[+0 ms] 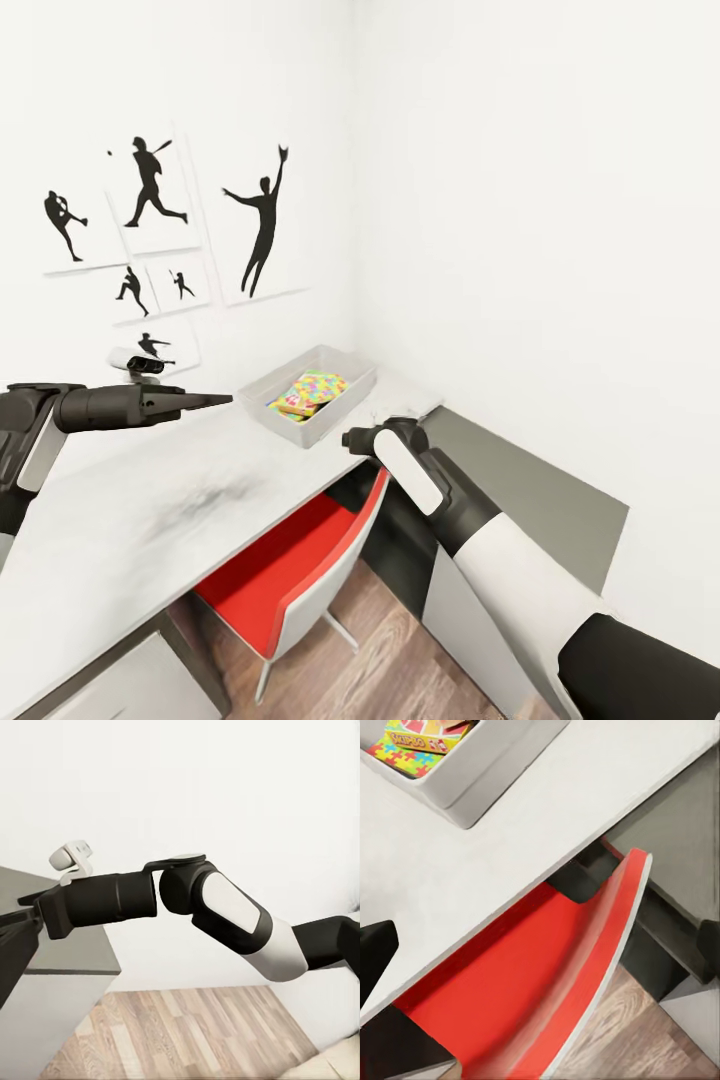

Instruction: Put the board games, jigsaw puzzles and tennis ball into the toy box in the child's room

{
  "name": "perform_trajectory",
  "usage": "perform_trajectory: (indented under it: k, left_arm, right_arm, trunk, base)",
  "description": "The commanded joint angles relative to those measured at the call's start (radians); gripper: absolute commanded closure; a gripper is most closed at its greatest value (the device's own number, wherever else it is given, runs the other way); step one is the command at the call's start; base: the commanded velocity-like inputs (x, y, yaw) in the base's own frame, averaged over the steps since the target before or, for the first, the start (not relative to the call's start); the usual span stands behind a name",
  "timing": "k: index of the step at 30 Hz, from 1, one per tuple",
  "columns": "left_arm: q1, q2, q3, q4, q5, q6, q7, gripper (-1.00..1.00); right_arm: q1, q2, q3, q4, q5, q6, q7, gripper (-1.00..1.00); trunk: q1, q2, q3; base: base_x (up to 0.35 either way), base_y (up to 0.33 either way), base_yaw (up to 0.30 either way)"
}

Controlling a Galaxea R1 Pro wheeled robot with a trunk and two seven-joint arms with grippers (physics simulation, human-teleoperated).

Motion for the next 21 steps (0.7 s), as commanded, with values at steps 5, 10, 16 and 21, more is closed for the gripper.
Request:
perform_trajectory:
  k: [5,10,16,21]
  left_arm:
    - [-0.001,0.001,-0.002,0.0,0.001,0.011,-0.004,-1.0]
    - [-0.001,0.001,-0.002,0.0,0.001,0.011,-0.004,-1.0]
    - [-0.001,0.001,-0.002,0.0,0.001,0.011,-0.004,-1.0]
    - [-0.001,0.002,-0.002,0.0,0.001,0.011,-0.004,-1.0]
  right_arm:
    - [0.001,0.0,0.001,-0.001,-0.011,0.0,-0.011,-1.0]
    - [0.002,0.0,0.0,-0.002,-0.011,0.0,-0.012,-1.0]
    - [0.002,0.0,-0.001,-0.002,-0.011,0.0,-0.012,-1.0]
    - [0.002,0.0,-0.001,-0.003,-0.011,-0.001,-0.013,-1.0]
  trunk:
    - [0.001,-0.002,0.002]
    - [0.001,-0.002,0.006]
    - [0.001,-0.002,0.011]
    - [0.001,-0.002,0.014]
  base:
    - [-0.099,0.001,-0.25]
    - [-0.132,0.0,-0.25]
    - [-0.138,0.0,-0.25]
    - [-0.139,0.0,-0.209]
